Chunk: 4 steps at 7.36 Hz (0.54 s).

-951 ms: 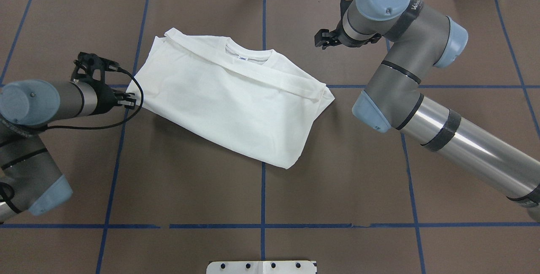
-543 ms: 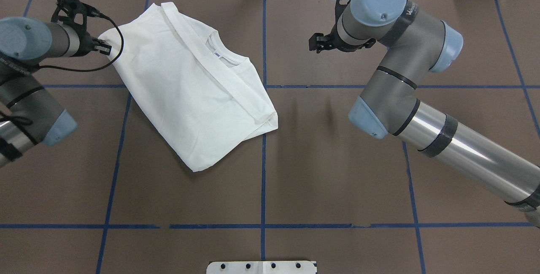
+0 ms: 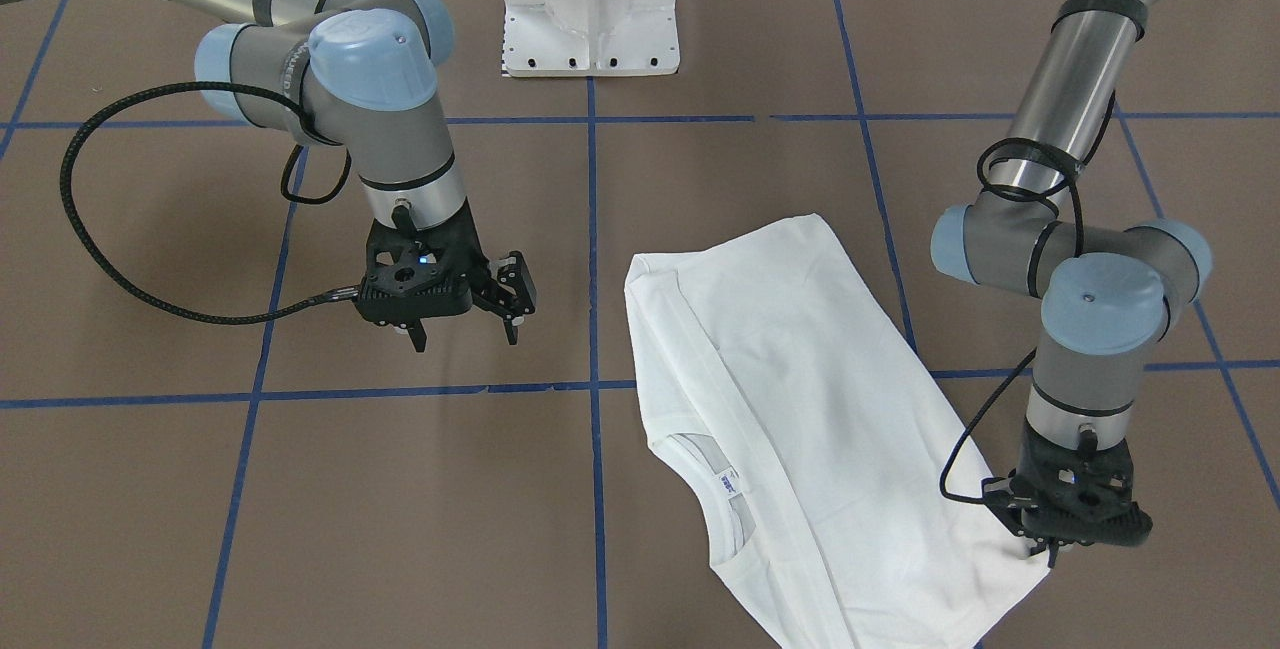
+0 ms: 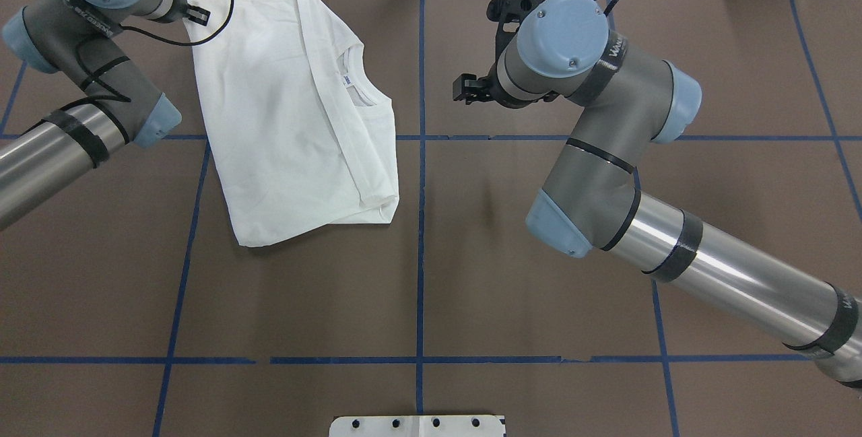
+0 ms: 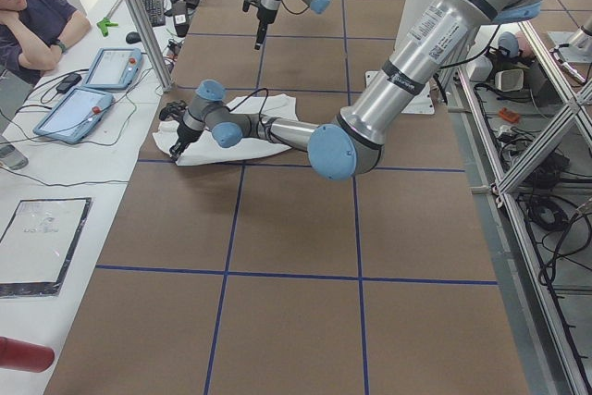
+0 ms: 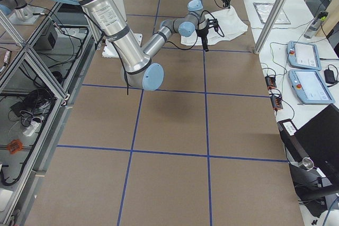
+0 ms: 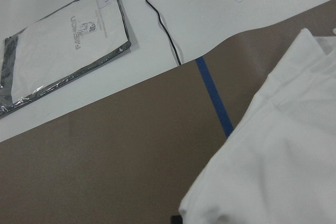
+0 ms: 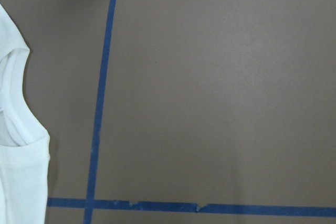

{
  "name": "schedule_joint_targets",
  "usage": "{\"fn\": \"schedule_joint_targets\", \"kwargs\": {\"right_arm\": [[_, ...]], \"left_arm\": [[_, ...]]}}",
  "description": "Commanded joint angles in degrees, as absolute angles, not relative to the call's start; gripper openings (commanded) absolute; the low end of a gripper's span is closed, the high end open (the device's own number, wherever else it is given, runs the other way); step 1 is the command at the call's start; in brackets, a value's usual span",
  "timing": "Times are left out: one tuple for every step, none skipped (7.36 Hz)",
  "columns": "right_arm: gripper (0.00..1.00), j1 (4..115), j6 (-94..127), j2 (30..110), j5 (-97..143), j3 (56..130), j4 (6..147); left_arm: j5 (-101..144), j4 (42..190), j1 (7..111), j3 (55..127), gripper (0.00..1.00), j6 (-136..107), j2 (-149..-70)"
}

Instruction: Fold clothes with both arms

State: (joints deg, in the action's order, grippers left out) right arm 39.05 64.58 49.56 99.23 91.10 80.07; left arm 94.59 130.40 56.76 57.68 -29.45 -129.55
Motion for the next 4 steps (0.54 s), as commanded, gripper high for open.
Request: {"fn": "schedule_joint_targets", "kwargs": {"right_arm": [[1.0,36.66,72.64,44.86,97.74,87.74,80.33],[1.0,35.0,79.04,40.39,95.65,82.93,80.33],[0.98,32.72,85.45,36.51,93.88,79.05,80.42],[0.94,30.26,92.56,35.26,92.39,77.53,80.51]], "left_arm": [[99.53,129.99,57.39,63.08,1.0,-28.74,-127.12],[102.28,130.43,57.74,66.41,1.0,-28.74,-124.48],[102.39,130.43,57.83,69.93,1.0,-28.83,-122.1],[102.39,130.43,57.92,72.14,1.0,-29.09,-120.51]]}}
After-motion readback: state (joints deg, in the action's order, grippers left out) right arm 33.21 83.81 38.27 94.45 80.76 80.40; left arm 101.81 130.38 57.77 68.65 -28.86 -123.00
